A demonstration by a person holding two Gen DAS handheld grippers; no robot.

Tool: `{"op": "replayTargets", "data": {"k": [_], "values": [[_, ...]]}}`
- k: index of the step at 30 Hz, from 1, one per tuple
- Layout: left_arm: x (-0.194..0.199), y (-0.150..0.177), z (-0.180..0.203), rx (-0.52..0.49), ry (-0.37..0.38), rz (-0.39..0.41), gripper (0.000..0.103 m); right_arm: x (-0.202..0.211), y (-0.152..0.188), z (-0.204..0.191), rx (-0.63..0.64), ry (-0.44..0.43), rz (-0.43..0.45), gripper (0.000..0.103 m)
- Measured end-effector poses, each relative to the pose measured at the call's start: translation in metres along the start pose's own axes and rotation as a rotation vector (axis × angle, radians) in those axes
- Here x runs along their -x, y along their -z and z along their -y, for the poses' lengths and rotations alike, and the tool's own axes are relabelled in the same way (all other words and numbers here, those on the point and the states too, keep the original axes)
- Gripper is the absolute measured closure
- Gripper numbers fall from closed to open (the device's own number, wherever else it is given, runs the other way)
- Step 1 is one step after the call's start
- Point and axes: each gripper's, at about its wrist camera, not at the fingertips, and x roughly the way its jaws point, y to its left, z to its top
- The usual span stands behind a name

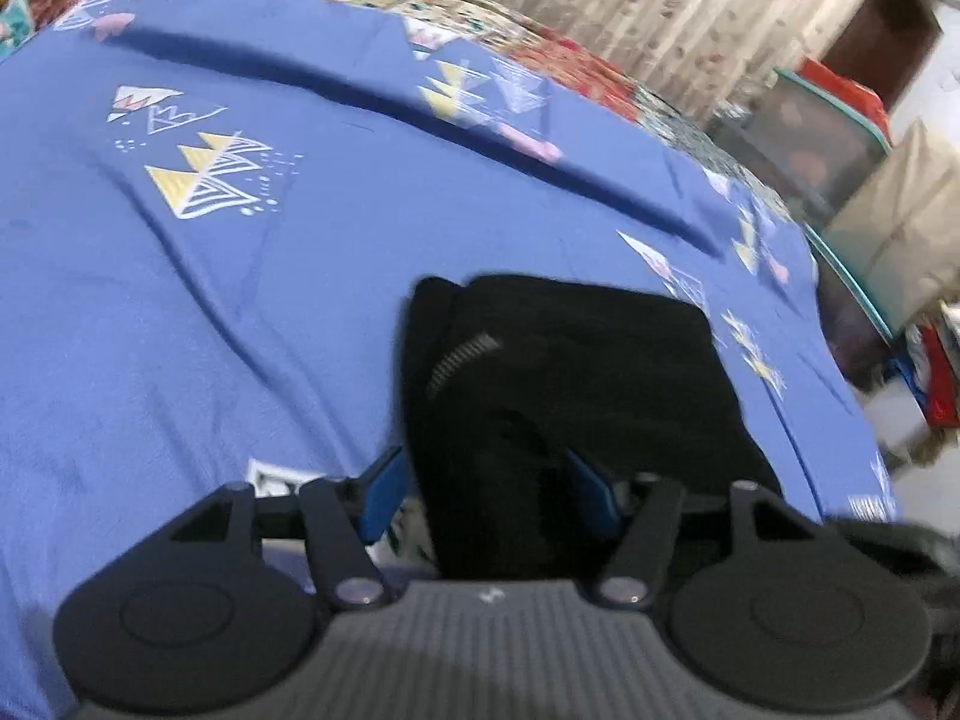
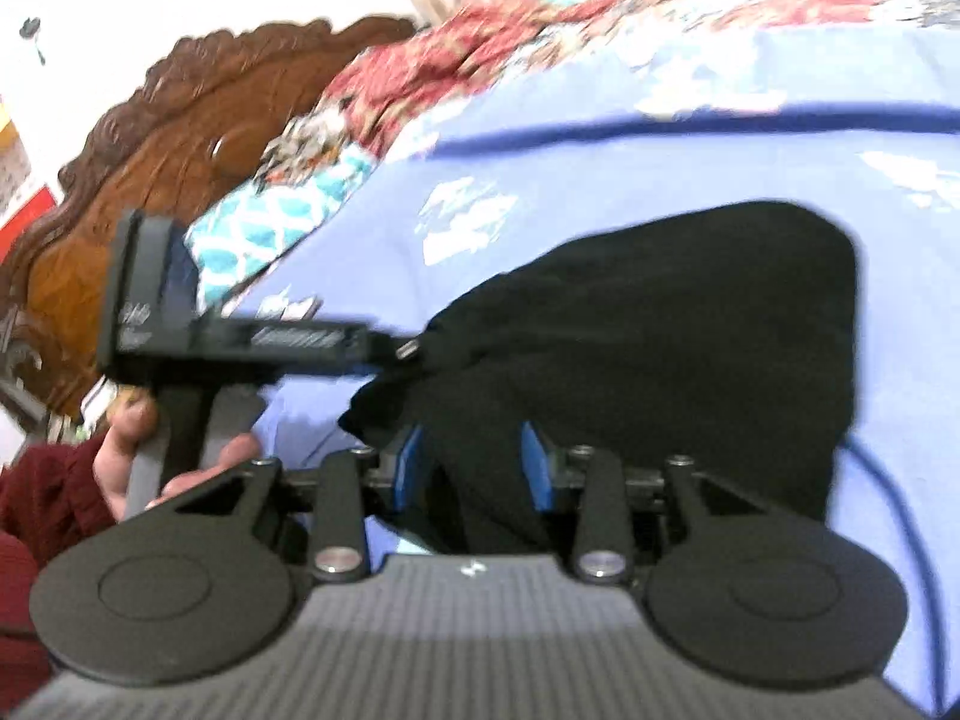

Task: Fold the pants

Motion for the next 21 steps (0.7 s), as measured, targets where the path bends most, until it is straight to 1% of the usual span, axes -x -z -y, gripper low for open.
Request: {"op": "replayTargets", "data": {"k": [2,3,4,6,7,8,10,13,16,17,18,19,21], "values": [[-0.001,0.012,0.012,-0.06,-0.03,-0.03,0.049,0.004,0.004,0.012,-0.04,0.032,0.003,0.062],[-0.003,0.02,0.012,-0.08,-0.051,-0.035,0.048,0.004,0.008,0.019,-0.062,0.054,-0.009,0.065],[-0.005,0.027,0.011,-0.074,-0.051,-0.038,0.048,0.003,0.014,0.027,-0.088,0.085,-0.027,0.066],[-0.01,0.033,0.001,0.021,-0.019,-0.062,0.045,-0.005,0.027,0.043,-0.165,0.118,-0.075,0.068],[-0.012,0.033,-0.003,0.066,-0.002,-0.071,0.044,-0.01,0.034,0.053,-0.221,0.131,-0.094,0.07],[-0.014,0.033,-0.006,0.088,0.007,-0.076,0.042,-0.013,0.038,0.057,-0.262,0.128,-0.09,0.071],[-0.016,0.032,-0.007,0.074,-0.001,-0.076,0.042,-0.01,0.038,0.061,-0.306,0.108,-0.066,0.071],[-0.011,0.03,-0.001,0.035,-0.026,-0.072,0.039,-0.013,0.035,0.054,-0.274,0.116,-0.071,0.07],[0.001,0.026,-0.001,0.037,-0.015,-0.074,0.037,0.001,0.037,0.047,-0.242,0.118,-0.055,0.066],[0.006,0.024,-0.003,0.039,-0.011,-0.071,0.034,0.008,0.037,0.046,-0.23,0.119,-0.046,0.063],[0.014,0.023,-0.005,0.039,-0.01,-0.065,0.029,0.016,0.039,0.046,-0.221,0.121,-0.033,0.059],[0.02,0.022,-0.008,0.039,-0.011,-0.057,0.025,0.022,0.042,0.045,-0.215,0.124,-0.017,0.058],[0.031,0.019,-0.014,0.043,-0.007,-0.04,0.016,0.029,0.039,0.05,-0.218,0.124,0.025,0.05]]}}
